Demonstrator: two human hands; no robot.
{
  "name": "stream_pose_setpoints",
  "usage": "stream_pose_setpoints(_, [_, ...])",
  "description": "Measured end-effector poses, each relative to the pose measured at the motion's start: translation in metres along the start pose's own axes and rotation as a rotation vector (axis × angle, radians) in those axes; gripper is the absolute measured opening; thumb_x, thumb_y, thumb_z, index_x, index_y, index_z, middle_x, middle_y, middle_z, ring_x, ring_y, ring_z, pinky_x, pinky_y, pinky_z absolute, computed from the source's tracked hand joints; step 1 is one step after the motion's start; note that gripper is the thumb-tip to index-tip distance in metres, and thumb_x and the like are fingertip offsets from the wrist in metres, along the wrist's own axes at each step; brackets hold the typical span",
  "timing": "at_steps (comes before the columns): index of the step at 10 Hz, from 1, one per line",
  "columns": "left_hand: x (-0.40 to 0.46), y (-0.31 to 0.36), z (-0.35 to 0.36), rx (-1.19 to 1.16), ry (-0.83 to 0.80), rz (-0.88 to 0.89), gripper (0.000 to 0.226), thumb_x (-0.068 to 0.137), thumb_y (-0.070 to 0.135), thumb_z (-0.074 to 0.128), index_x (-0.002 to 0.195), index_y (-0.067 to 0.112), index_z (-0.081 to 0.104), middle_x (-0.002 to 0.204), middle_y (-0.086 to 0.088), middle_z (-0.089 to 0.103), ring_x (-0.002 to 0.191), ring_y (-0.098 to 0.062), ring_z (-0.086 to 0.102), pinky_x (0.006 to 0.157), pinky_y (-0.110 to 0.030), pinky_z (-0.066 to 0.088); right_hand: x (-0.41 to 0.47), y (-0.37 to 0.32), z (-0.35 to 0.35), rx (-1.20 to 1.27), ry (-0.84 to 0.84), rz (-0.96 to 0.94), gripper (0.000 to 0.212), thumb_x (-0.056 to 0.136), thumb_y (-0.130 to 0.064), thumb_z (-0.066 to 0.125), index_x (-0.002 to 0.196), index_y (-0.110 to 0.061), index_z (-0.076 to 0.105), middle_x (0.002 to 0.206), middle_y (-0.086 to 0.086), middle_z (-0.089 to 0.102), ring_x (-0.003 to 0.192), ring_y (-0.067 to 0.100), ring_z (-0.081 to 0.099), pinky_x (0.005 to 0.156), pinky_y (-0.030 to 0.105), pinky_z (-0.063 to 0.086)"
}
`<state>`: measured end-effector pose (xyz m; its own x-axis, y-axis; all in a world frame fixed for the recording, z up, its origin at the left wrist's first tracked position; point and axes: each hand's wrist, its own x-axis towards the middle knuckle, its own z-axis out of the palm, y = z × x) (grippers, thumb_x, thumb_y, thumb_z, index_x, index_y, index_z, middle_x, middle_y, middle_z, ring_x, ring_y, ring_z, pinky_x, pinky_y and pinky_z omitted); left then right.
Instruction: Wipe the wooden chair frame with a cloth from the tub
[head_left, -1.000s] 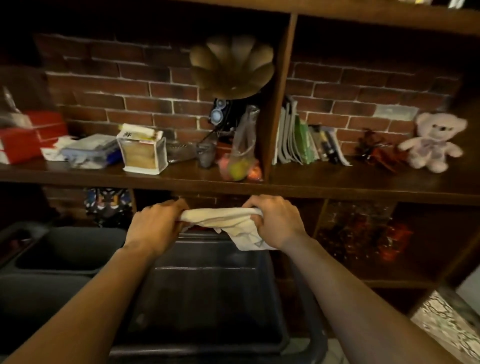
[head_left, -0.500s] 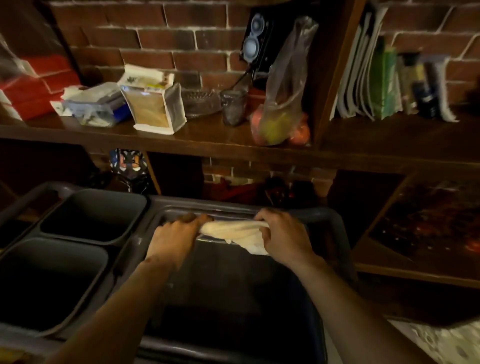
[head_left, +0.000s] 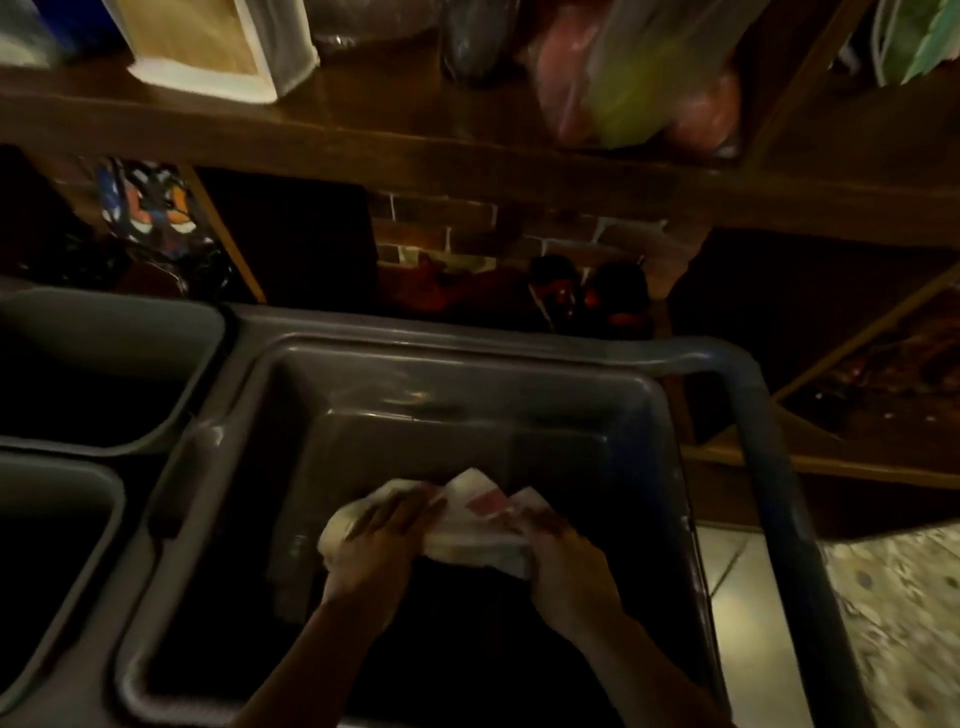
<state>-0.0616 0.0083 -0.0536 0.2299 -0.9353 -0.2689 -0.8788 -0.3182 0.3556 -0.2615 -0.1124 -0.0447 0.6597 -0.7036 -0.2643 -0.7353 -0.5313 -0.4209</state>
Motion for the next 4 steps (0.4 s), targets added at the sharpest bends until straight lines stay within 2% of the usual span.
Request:
stream_pose_setpoints(1, [-0.008,-0.014,0.018,0.011,0.004,0.108,0.056,0.093,0.024,0.047,0.147,0.008,0.049,0.158,-0.016,0.036,0.141,-0.039,0.043,0.116,-0.044,0.038,-0.004,0.006,0.031,-0.086,-0.221,-0.02,0.053,0.099,-0.028,0.049,0.15,-0.038,0.037,0.164,-0.003,0.027,0.152,0.017,0.018,0.119,0.027,0.017])
stream_pose_setpoints(2, [-0.005,-0.028,0.02,-0.004,-0.093,0.148,0.061,0.094,0.032,0.05,0.149,0.008,0.044,0.161,-0.018,0.026,0.147,-0.042,0.032,0.119,-0.056,0.029,-0.007,-0.002,0.037,-0.121,-0.313,0.025,0.059,0.099,-0.031,0.05,0.154,-0.038,0.029,0.169,-0.003,0.01,0.155,0.022,0.001,0.123,0.04,0.015])
stream_pose_setpoints(3, [0.001,-0.035,0.006,0.071,-0.281,0.121,0.068,0.102,0.038,0.052,0.16,0.024,0.02,0.169,-0.004,0.004,0.156,-0.024,0.01,0.127,-0.036,0.007,-0.009,-0.016,0.021,-0.135,-0.288,0.08,0.054,0.095,-0.043,0.052,0.147,-0.034,0.042,0.159,0.002,0.037,0.147,0.024,0.031,0.117,0.039,0.031])
stream_pose_setpoints(4, [0.007,-0.026,-0.027,-0.035,-0.331,-0.021,0.064,0.101,0.046,0.049,0.158,0.036,0.022,0.166,0.002,0.025,0.148,-0.022,0.03,0.119,-0.035,0.027,-0.005,-0.035,-0.004,-0.13,-0.265,0.122,0.043,0.094,-0.046,0.053,0.135,-0.031,0.055,0.138,0.002,0.059,0.123,0.026,0.056,0.1,0.037,0.047])
